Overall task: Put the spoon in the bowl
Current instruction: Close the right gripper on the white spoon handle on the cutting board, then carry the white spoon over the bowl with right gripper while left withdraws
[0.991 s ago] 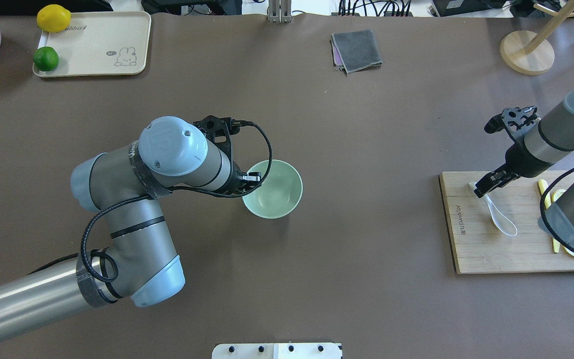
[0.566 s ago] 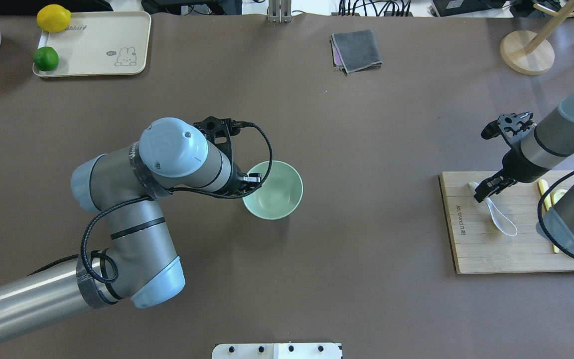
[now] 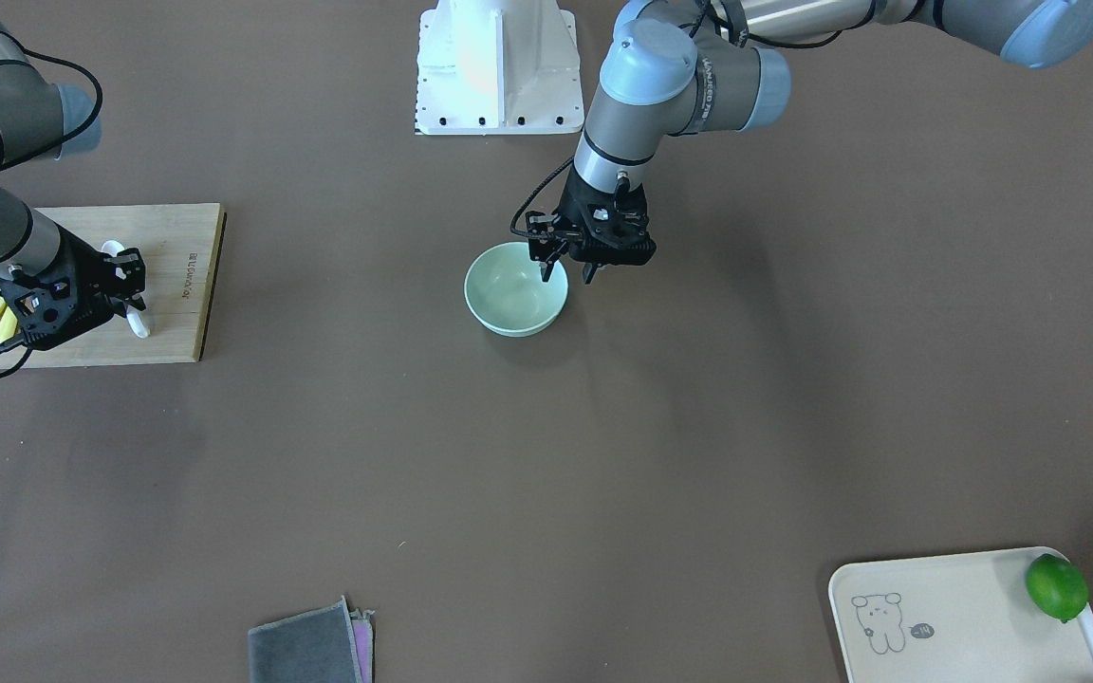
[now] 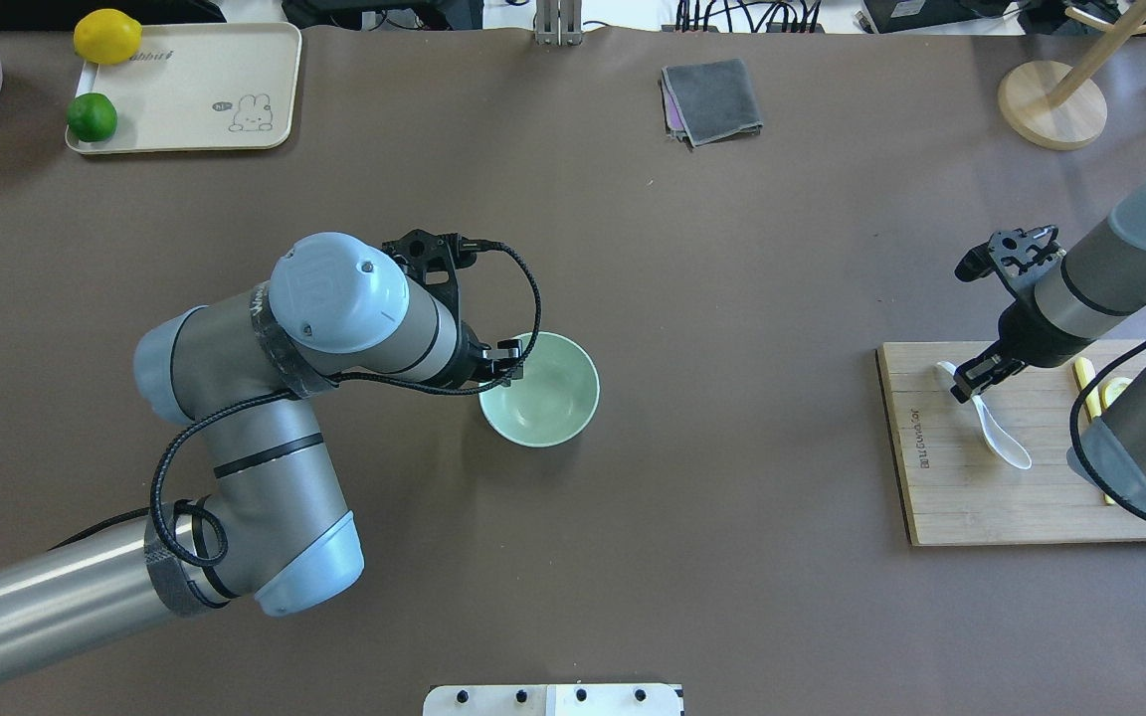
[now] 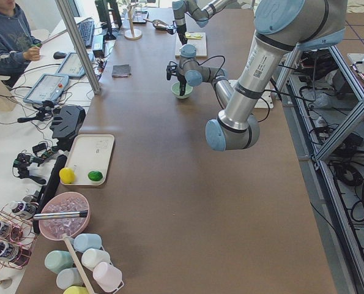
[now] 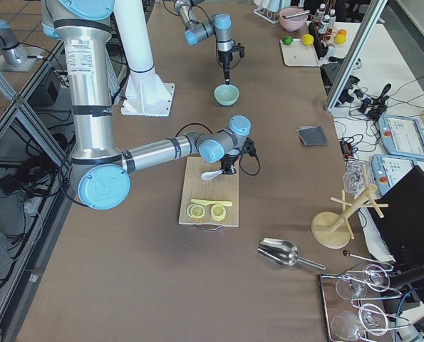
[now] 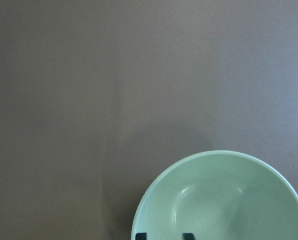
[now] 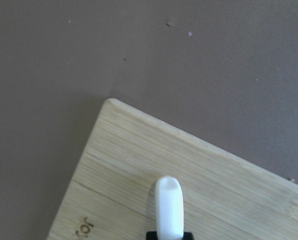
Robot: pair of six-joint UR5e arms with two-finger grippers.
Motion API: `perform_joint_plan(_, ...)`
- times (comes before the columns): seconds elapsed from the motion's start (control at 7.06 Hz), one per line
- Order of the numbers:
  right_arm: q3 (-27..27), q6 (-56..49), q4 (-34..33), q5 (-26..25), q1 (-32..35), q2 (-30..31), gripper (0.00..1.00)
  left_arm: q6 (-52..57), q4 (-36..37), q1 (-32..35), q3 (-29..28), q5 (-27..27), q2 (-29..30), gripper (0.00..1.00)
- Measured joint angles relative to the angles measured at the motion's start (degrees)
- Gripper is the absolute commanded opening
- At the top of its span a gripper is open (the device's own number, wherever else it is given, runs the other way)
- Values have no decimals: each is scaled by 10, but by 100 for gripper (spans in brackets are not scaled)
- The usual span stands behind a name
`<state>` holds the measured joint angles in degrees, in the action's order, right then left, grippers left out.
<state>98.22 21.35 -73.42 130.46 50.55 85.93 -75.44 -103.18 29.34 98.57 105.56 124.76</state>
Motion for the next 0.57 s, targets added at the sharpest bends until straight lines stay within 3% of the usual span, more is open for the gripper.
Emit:
perform_joint_plan(0.28,29,56,-4,-1,-2,-23,0,22,0,17,42,4,-33,96)
perform_joint_plan(0.57,32,187,-8,-15,-27,-100,0,100,-1,48,95,22,-109,96)
